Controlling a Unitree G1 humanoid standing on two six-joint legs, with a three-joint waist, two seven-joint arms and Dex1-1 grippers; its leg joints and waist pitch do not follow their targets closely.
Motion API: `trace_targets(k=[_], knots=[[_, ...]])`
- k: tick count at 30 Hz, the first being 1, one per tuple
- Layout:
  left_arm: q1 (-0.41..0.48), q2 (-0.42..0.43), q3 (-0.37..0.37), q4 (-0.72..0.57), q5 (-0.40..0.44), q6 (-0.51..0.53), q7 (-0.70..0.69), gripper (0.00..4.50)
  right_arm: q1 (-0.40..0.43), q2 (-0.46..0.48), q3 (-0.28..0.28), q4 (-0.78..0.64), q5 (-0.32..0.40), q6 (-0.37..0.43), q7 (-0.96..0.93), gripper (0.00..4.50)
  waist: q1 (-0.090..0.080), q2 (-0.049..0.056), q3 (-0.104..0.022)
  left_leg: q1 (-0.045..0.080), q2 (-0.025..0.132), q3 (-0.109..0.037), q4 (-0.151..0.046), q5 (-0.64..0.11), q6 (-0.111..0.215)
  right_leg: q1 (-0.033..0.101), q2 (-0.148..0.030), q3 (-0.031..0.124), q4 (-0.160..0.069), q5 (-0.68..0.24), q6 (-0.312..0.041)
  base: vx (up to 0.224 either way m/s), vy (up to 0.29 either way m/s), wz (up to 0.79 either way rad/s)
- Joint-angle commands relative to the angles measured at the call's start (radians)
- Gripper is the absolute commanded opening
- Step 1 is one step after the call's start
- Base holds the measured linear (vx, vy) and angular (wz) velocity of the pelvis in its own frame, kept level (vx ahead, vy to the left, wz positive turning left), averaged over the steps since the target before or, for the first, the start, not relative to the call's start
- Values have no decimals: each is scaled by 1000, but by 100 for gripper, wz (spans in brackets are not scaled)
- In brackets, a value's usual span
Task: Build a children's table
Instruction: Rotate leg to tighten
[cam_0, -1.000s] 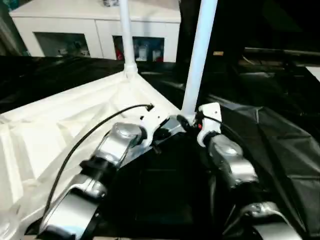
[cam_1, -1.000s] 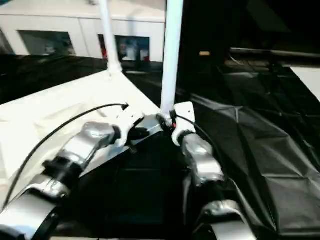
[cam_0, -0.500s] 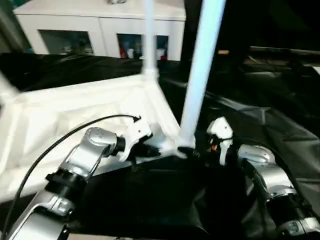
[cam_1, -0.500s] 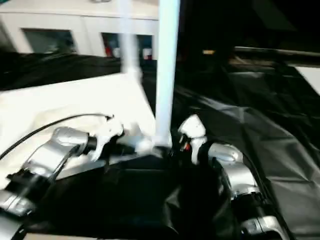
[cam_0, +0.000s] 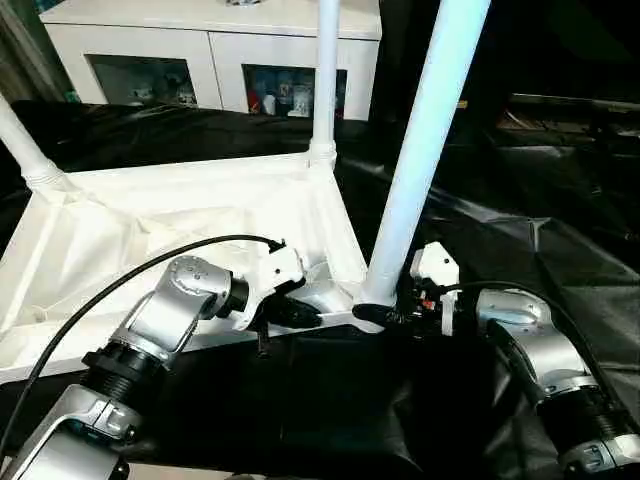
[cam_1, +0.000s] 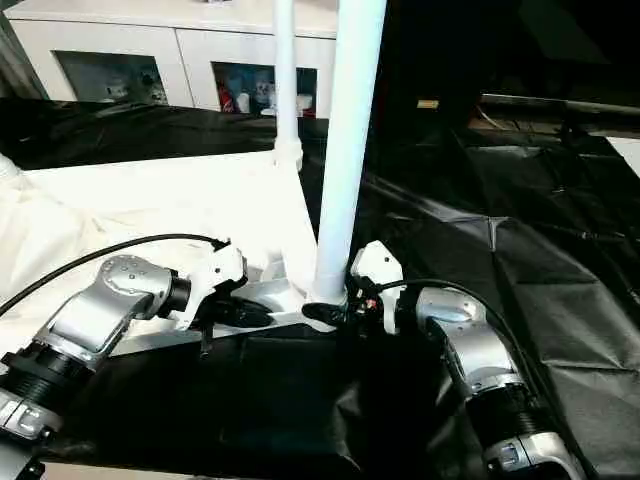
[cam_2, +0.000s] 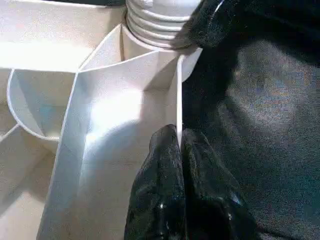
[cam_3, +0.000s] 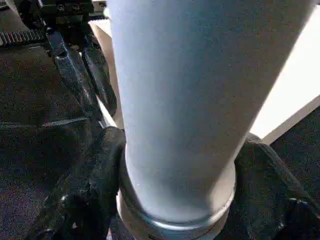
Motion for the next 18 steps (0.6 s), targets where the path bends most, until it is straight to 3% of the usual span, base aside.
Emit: trace_targets(k=[1,7,12,13,16,18], knots=[[9,-1,-23,-18,-2,10,-14,0,-2,-1,21,11,-15,-8,15,277,0,-1,-59,-3,44,-10,-63,-70,85,63,-85,56,-61,-102,-240,0,0,0],[1,-5,-20,1,8,10,5,0,-7,14,21,43,-52,-26,-49,268,-1,0,-59,-3,43,-10,-63,-73,80,62,-84,55,-61,-103,-243,0,0,0],[-20,-52,5,58,28,21,105,0,-29,66,-14,132,-92,-14,-222,267,-7,-1,-51,0,39,-10,-66,-134,46,57,-85,56,-76,-246,-211,0,0,0],[-32,-80,17,90,35,19,154,0,-36,92,-33,158,-92,4,-287,267,-11,-7,-50,-1,38,-10,-66,-146,40,58,-85,56,-79,-282,-199,0,0,0],[-58,-134,44,146,33,25,236,0,-51,143,-67,200,-89,30,-407,267,-9,-3,-50,2,36,-12,-68,-166,26,53,-85,56,-87,-339,-170,0,0,0],[-104,-215,81,229,34,30,368,0,-79,218,-105,252,-89,55,-567,267,-13,-6,-51,1,36,-10,-68,-164,24,52,-83,57,-87,-328,-172,0,0,0]])
